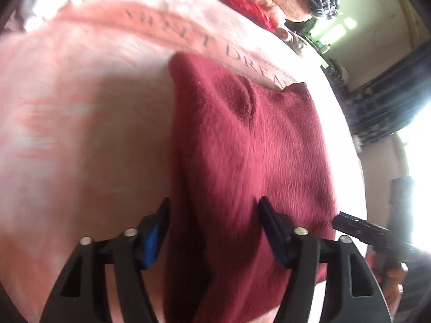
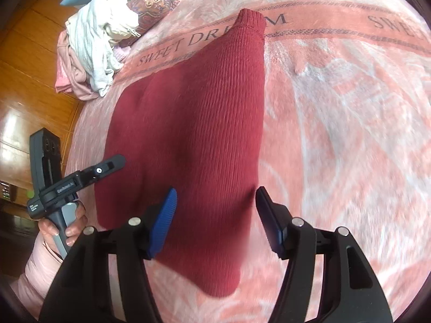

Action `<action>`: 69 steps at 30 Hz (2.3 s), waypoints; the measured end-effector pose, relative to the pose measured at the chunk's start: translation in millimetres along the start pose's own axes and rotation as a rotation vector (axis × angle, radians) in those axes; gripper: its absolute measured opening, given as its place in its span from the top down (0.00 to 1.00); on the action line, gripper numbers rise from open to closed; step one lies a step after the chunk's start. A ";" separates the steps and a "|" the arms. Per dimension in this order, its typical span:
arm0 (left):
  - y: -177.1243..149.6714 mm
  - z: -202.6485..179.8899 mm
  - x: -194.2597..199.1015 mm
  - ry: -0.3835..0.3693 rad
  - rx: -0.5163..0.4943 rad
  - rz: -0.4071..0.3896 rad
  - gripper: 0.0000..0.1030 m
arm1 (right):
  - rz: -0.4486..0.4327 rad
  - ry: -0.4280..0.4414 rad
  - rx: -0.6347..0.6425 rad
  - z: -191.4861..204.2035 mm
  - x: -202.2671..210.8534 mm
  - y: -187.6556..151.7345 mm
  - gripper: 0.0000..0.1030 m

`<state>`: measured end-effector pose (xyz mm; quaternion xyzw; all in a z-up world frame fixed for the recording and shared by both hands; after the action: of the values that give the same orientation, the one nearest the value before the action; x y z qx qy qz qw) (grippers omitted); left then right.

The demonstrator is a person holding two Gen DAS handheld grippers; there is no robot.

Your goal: Fold small clothes

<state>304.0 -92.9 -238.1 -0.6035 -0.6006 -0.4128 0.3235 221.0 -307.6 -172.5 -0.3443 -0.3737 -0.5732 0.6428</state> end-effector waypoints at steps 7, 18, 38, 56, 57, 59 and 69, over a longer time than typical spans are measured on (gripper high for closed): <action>-56.5 19.9 10.7 0.075 0.038 -0.036 0.24 | 0.013 0.045 -0.043 -9.3 -10.4 -52.6 0.38; -68.2 11.3 -4.9 0.129 0.012 -0.030 0.73 | 0.039 0.182 -0.052 2.4 -27.6 -59.1 0.79; -70.6 14.5 -11.6 0.116 -0.027 -0.031 0.77 | -0.016 0.017 -0.065 -6.9 -42.2 -64.9 0.74; -117.1 4.4 32.9 0.421 -0.031 -0.090 0.18 | -0.124 -0.300 -0.059 14.8 -1.0 -119.9 0.40; -120.4 4.7 33.8 0.419 -0.024 -0.088 0.18 | -0.122 -0.302 -0.063 16.6 -2.1 -123.9 0.40; -127.5 5.6 36.1 0.421 -0.012 -0.089 0.18 | -0.121 -0.304 -0.068 18.1 -3.0 -128.6 0.39; -148.1 0.0 55.2 0.461 0.003 -0.112 0.16 | -0.126 -0.341 -0.069 30.0 5.0 -144.5 0.31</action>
<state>153.7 -57.3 -204.7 -0.4587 -0.5437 -0.5563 0.4296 75.0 -299.1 -151.6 -0.4343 -0.4783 -0.5583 0.5205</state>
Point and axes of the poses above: each gripper's, at about its wrist camera, not at the fingertips, and x roughly against the way its jaws point, z to its left, y to its top, the point moved 9 cm from there along -x, roughly the way its jaws point, and after that the axes turned 15 degrees about z, right-handed, at the moved point
